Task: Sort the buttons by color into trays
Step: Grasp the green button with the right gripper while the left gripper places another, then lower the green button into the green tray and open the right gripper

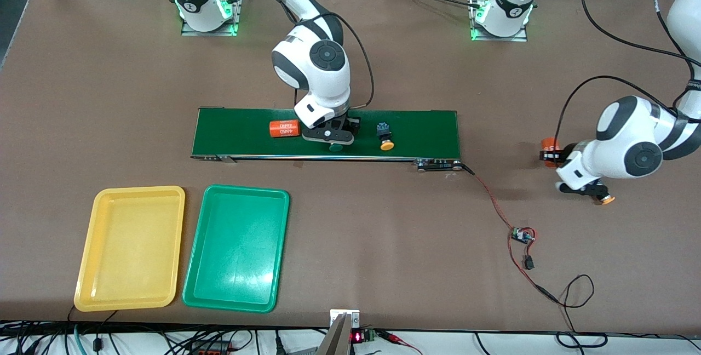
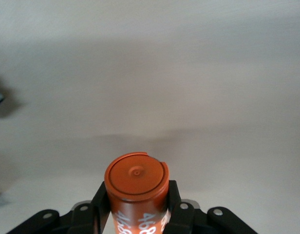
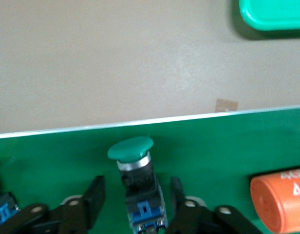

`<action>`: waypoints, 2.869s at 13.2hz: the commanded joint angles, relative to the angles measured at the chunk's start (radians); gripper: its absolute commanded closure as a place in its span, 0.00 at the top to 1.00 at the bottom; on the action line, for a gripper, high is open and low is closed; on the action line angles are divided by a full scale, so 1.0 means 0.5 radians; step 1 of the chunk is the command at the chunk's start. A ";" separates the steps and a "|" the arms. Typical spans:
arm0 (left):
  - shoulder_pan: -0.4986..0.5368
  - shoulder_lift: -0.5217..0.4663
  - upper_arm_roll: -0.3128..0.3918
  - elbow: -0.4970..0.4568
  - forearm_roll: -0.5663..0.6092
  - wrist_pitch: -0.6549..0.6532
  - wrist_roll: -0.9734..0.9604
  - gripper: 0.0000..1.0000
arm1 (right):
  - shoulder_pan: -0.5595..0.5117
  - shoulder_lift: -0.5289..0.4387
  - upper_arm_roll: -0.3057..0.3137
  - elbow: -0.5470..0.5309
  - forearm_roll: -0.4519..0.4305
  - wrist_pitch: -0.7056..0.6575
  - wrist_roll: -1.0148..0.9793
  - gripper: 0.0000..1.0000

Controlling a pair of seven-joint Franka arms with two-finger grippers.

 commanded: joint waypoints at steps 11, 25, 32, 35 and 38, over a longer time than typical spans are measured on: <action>-0.962 -0.010 -0.241 0.056 0.036 0.099 0.658 0.18 | -0.131 -0.110 -0.078 0.074 0.007 -0.206 -0.213 0.11; -0.757 -0.035 -0.194 0.240 0.011 0.056 0.923 1.00 | -0.687 0.109 -0.354 0.463 0.108 0.013 -1.345 0.11; -0.462 -0.038 0.111 0.356 0.079 -0.005 0.279 1.00 | -0.684 0.444 -0.421 0.543 0.090 0.501 -1.465 0.13; -0.407 -0.035 0.271 0.476 0.112 0.010 0.193 1.00 | -0.680 0.484 -0.443 0.540 0.093 0.553 -1.475 0.36; -0.401 -0.026 0.492 0.547 0.232 0.013 0.208 1.00 | -0.687 0.506 -0.443 0.534 0.102 0.627 -1.478 0.97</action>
